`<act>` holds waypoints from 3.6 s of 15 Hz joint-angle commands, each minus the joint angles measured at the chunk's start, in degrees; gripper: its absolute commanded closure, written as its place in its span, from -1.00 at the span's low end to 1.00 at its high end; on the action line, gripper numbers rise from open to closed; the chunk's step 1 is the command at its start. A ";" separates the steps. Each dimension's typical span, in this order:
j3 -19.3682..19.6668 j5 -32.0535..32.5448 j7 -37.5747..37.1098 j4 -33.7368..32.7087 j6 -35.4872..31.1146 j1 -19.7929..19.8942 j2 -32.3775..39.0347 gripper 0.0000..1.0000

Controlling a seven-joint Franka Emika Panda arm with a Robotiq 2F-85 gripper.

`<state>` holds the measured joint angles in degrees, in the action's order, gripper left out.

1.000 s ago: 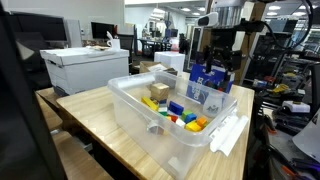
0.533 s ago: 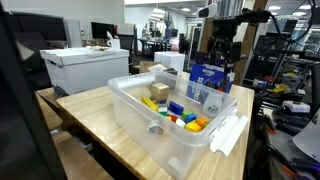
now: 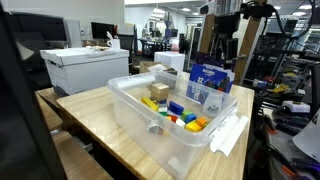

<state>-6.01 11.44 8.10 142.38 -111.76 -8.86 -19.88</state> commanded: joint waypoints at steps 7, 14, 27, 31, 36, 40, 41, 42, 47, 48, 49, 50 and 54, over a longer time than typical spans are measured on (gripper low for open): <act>-1.90 1.97 -22.24 -3.23 6.53 4.09 1.51 -1.00; 1.85 -2.72 -28.18 -3.98 3.94 7.64 -0.32 -1.00; 5.59 -3.57 -32.05 -4.09 -0.43 14.09 -1.77 -1.00; 5.48 -3.50 -32.63 -4.07 -0.57 14.25 -1.70 -1.00; 5.48 -3.45 -32.59 -4.08 -0.39 14.21 -1.64 -1.00; 5.84 -3.67 -31.44 -3.72 -1.34 14.08 -2.36 -1.00; 6.01 -3.56 -30.72 -3.60 -1.73 14.06 -2.69 -1.00; 6.41 -3.78 -29.17 -3.54 -2.05 13.92 -3.10 -1.00; 7.82 -3.40 -18.57 -2.40 -4.72 12.74 -6.26 -1.00; 8.26 -4.10 -15.69 -2.52 -4.16 12.23 -6.65 -1.00; 8.45 -4.23 -13.43 -2.42 -3.80 11.85 -7.13 -1.00; 8.60 -4.15 -11.03 -2.41 -3.24 11.51 -7.47 -1.00; 9.38 -4.20 -2.44 -1.85 -2.87 9.81 -8.72 -1.00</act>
<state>2.23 8.57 -2.33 138.59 -114.72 2.72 -25.98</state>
